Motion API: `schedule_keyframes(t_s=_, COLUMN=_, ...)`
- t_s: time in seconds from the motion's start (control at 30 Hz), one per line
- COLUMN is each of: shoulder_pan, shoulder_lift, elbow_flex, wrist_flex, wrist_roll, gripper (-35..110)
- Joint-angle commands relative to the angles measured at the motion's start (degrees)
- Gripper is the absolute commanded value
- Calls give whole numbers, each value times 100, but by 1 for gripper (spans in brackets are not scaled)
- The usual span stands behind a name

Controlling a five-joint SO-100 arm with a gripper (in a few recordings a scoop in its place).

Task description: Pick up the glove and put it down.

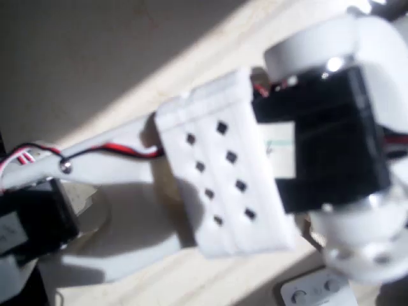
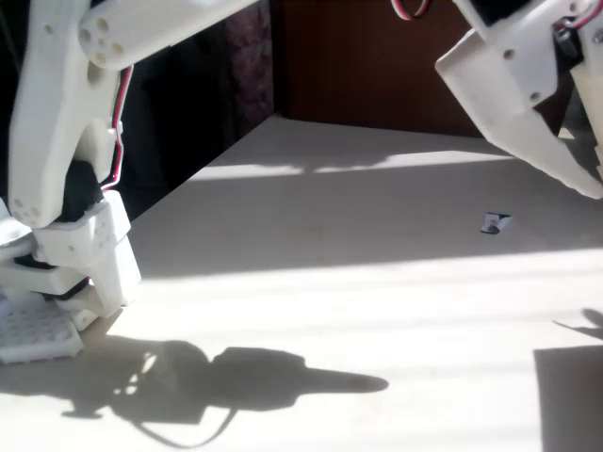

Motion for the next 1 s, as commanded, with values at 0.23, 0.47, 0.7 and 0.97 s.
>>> schedule_keyframes(t_s=0.23, shoulder_pan=527, shoulder_lift=3639, elbow_flex=3876, wrist_flex=-88, wrist_roll=26, gripper=0)
schedule_keyframes(t_s=0.47, shoulder_pan=598, shoulder_lift=4922, elbow_flex=5801, wrist_flex=-1213, wrist_roll=26, gripper=0)
schedule_keyframes(t_s=0.7, shoulder_pan=589, shoulder_lift=5880, elbow_flex=7559, wrist_flex=-2206, wrist_roll=26, gripper=0)
schedule_keyframes(t_s=0.97, shoulder_pan=589, shoulder_lift=7356, elbow_flex=9360, wrist_flex=-2259, wrist_roll=26, gripper=0)
